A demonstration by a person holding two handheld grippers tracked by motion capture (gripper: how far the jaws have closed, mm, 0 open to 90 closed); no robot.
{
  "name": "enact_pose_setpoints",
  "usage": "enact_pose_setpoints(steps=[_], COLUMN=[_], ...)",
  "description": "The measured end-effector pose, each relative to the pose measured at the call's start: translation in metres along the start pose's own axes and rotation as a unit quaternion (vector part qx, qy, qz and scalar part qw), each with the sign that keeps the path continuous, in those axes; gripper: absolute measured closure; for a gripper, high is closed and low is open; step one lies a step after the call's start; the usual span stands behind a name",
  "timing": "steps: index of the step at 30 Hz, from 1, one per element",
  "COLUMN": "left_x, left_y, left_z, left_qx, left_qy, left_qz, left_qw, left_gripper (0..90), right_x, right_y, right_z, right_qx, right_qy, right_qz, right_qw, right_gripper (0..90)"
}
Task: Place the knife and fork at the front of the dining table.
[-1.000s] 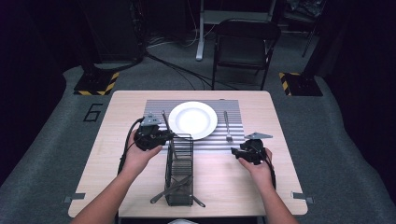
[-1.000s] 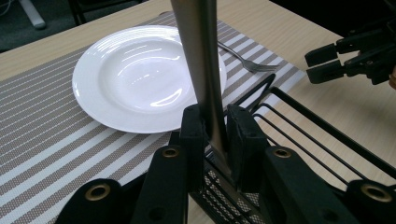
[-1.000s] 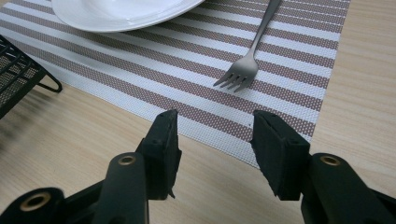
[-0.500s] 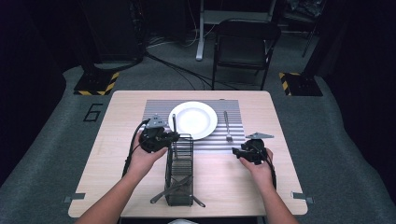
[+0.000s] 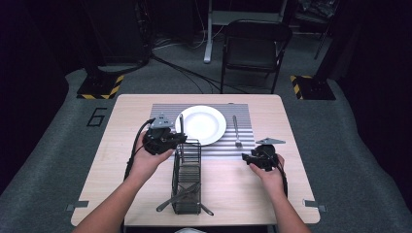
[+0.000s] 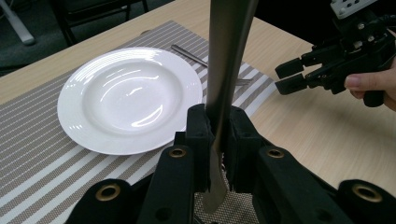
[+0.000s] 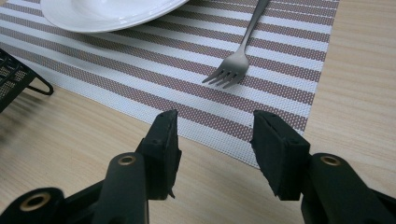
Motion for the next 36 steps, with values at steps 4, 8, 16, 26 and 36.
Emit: enact_pose_setpoints(steps=[4, 8, 16, 26, 36], left_x=[0.008, 0.014, 0.029, 0.042, 0.054], left_y=[0.002, 0.004, 0.007, 0.004, -0.002], left_z=[-0.006, -0.009, -0.019, -0.031, -0.043], left_qx=[0.003, 0.000, -0.004, -0.008, 0.001], left_qy=[0.000, 0.002, 0.008, 0.007, 0.011], left_qz=[0.003, 0.004, 0.010, 0.009, 0.009], left_qw=[1.0000, 1.0000, 0.9999, 0.9999, 0.9999], left_gripper=[81.2, 81.3, 81.3, 81.3, 81.3], right_x=[0.000, 0.000, 0.000, 0.000, 0.000], right_y=[0.000, 0.000, 0.000, -0.002, -0.001], right_z=[0.000, 0.001, 0.000, 0.001, 0.001], right_qx=[0.002, 0.002, 0.004, 0.009, 0.007], right_qy=[-0.001, -0.003, -0.005, -0.005, -0.003], right_qz=[0.002, 0.000, 0.003, 0.004, 0.003], right_qw=[1.0000, 1.0000, 1.0000, 0.9999, 1.0000], right_gripper=[50.6, 50.5, 50.0, 50.0, 49.3])
Point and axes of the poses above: each handheld gripper's, and its own axes: z roughly forward along the jaws, x roughly out of its top, y roughly to its right, the point moved 1 cm from there along z, roughly forward along the jaws
